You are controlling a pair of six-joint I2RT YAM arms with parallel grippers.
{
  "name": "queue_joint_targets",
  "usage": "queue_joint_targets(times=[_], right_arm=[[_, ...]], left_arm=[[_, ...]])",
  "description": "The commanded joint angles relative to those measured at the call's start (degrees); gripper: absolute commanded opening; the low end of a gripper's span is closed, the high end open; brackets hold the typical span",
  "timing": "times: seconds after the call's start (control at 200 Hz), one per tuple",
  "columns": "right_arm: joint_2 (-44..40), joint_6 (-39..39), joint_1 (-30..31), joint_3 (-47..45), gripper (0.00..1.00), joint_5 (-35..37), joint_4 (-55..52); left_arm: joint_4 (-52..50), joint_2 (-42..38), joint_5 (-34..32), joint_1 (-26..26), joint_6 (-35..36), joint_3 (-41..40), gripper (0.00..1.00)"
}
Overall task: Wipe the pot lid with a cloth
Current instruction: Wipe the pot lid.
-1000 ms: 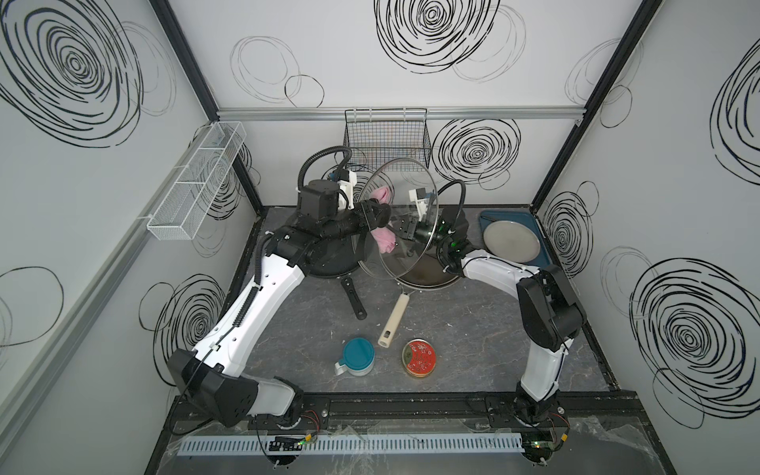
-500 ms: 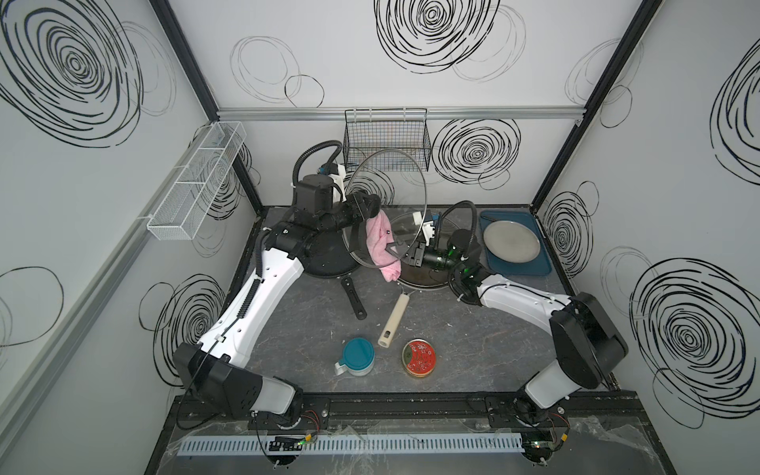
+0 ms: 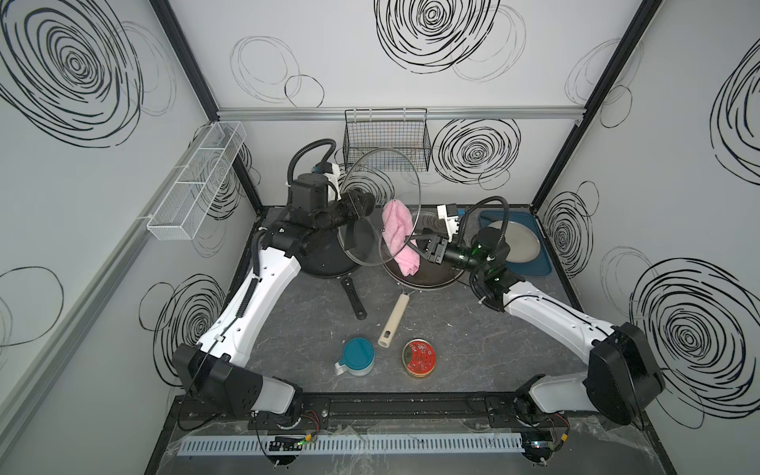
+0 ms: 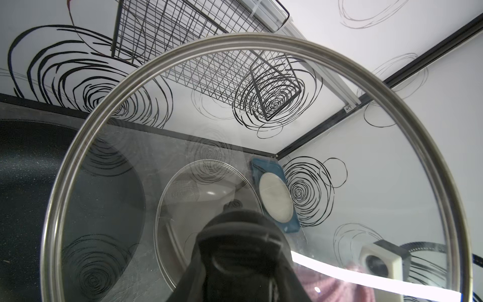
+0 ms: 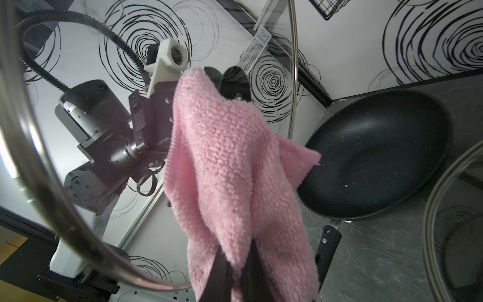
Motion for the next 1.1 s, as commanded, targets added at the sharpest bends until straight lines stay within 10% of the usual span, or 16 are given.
queue_joint_targets(times=[0.0,0.695,1.096], right_arm=[[-0.9,-2.16,-1.75,4.12,0.0,-0.49,-0.3],[18.84,1.03,-2.46,24.58,0.0,-5.81,6.57],[18.59,1.01,1.66,20.42,0.0,-5.87,6.56]], left_arm=[[11.99,-5.11,2.45,0.12,-0.32,0.81,0.0],[8.72,-6.14,3.12,-3.91,1.77,0.19,0.0],[8.69,-3.39,1.9,-3.78,2.64,4.18,0.0]])
